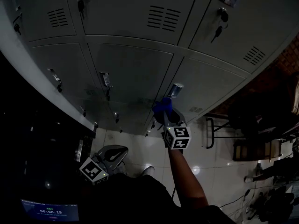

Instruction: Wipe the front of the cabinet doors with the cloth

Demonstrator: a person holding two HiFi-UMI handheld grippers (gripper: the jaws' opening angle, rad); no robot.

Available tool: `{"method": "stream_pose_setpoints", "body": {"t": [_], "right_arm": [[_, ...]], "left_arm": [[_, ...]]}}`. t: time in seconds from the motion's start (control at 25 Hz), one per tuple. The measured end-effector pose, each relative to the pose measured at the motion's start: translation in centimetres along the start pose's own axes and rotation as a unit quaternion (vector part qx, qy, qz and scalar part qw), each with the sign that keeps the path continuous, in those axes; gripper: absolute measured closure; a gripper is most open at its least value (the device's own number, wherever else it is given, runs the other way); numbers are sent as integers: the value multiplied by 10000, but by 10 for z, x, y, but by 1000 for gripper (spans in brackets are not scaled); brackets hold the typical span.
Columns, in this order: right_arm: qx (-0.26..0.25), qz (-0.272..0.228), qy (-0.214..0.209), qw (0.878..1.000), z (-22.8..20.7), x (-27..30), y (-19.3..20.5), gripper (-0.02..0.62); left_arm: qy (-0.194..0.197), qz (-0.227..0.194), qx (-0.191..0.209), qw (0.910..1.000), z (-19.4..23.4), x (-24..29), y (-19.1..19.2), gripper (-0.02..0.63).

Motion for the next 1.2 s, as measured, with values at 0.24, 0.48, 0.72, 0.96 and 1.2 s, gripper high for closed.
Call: {"method": "stream_pose_setpoints", "body": {"t": [0.24,0.48,0.72,0.96,1.2], "right_arm": [[243,248,24,9994,-5,24,23,525],[230,309,177,9991,-26,28,24,525],[125,427,280,9986,-41,24,29,525],[256,393,528,9975,-71,10,26,525],[444,359,932,9940,-124,-14,29,525]], "left_arm": [[-140,38,-90,9999,6,-7,3,606],[-133,58,-103,9998,8,-3,6,606],[-62,65,-96,9999,6,9,2,606],[8,71,-48,10000,4,18,0,606],[115,82,27,9999,-2,32,3,606]]}}
Point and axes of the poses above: the fingertips, and each gripper's own axes: x forward along the fingers, z to its left, y out of its underside, the point moved 4 cm from there along -x, backward along the fingers, and after that the axes turned 8 degrees about x, right-handed, at the moved point
